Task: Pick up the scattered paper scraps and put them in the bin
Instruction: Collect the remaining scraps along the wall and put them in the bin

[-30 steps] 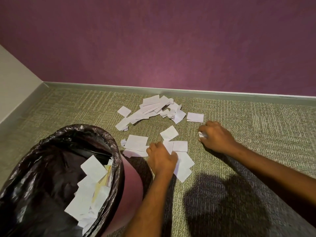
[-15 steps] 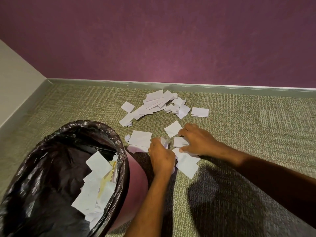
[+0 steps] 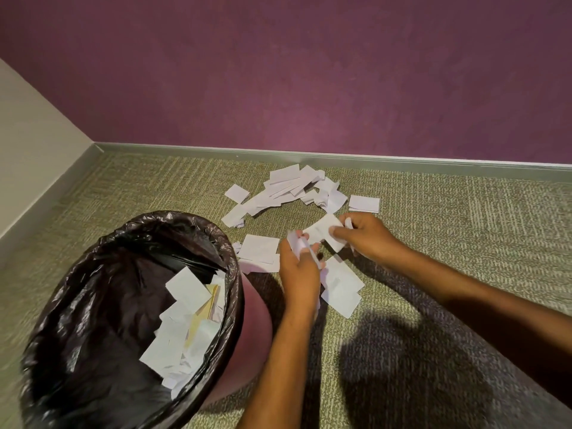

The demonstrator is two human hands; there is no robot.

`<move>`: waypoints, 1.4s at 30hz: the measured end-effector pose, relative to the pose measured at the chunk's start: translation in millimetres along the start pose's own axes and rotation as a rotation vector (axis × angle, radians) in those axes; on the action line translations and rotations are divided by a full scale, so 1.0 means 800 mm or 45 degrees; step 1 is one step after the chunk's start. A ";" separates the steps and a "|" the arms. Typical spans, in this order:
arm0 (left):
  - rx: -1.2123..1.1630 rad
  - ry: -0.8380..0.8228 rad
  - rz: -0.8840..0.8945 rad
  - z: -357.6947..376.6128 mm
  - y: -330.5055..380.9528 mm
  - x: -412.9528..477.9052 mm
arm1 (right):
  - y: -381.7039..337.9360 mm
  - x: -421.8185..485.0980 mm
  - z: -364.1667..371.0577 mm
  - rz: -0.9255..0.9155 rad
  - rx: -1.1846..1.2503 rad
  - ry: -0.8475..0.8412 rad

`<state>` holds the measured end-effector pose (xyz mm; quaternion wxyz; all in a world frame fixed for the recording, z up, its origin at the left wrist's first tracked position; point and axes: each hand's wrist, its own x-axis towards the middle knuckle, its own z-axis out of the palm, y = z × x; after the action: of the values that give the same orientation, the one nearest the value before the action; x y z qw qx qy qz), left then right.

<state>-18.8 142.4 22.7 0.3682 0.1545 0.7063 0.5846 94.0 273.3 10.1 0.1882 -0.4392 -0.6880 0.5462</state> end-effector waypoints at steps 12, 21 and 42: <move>-0.508 0.047 0.197 0.038 0.152 -0.054 | -0.173 -0.058 0.003 -0.182 0.633 0.110; -0.768 0.134 0.272 -0.039 0.230 -0.110 | -0.275 -0.107 0.050 -0.330 0.559 -0.122; -0.634 0.328 -0.008 -0.197 0.247 -0.181 | -0.335 -0.156 0.136 -0.098 0.311 -0.682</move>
<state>-72.5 -10.3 265.0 0.3038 -0.0183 0.5824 0.7538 -25.3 103.3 246.8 0.0719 -0.2273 -0.6584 0.7139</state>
